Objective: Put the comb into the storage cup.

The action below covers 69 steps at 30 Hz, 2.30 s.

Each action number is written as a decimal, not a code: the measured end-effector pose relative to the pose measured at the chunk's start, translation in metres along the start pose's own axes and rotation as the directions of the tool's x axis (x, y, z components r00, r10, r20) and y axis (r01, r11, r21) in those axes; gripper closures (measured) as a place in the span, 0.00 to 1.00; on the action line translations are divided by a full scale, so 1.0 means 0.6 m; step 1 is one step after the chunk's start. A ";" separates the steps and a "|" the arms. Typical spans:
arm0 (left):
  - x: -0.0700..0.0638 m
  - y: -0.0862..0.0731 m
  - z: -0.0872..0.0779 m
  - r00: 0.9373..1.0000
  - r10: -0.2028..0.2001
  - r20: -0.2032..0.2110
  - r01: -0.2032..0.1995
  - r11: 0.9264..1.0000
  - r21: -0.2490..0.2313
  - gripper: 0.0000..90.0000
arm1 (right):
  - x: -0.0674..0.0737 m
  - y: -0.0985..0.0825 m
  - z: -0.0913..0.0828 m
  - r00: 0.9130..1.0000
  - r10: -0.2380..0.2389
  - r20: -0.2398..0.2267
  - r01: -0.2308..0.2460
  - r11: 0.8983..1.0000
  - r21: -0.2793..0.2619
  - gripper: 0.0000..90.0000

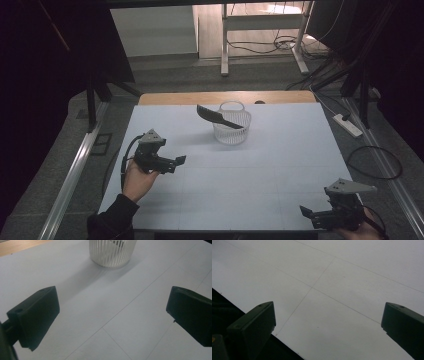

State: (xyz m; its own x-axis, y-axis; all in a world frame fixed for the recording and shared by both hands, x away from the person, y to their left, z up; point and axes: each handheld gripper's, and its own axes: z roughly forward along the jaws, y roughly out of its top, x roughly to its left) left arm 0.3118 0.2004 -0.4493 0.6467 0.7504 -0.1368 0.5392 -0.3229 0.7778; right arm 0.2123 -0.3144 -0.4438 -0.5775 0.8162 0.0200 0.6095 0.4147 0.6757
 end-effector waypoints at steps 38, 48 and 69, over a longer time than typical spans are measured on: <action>-0.011 -0.052 -0.061 0.999 -0.040 -0.010 0.040 0.999 -0.009 0.00 | 0.001 0.001 0.001 1.000 -0.005 0.004 0.005 1.000 -0.001 0.00; -0.013 -0.070 -0.081 0.998 -0.064 -0.013 0.064 0.998 -0.020 0.00 | 0.002 0.001 0.001 1.000 -0.008 0.007 0.008 1.000 -0.001 0.00; -0.024 -0.105 -0.122 0.997 -0.076 -0.023 0.075 0.996 -0.046 0.00 | 0.003 0.001 0.000 1.000 -0.010 0.019 0.010 1.000 -0.005 0.00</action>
State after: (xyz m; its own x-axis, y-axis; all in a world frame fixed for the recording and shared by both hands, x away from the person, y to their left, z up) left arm 0.2292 0.2521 -0.4517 0.5912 0.7857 -0.1818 0.5608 -0.2385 0.7929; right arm 0.2116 -0.3129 -0.4435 -0.5732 0.8194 -0.0004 0.6011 0.4208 0.6795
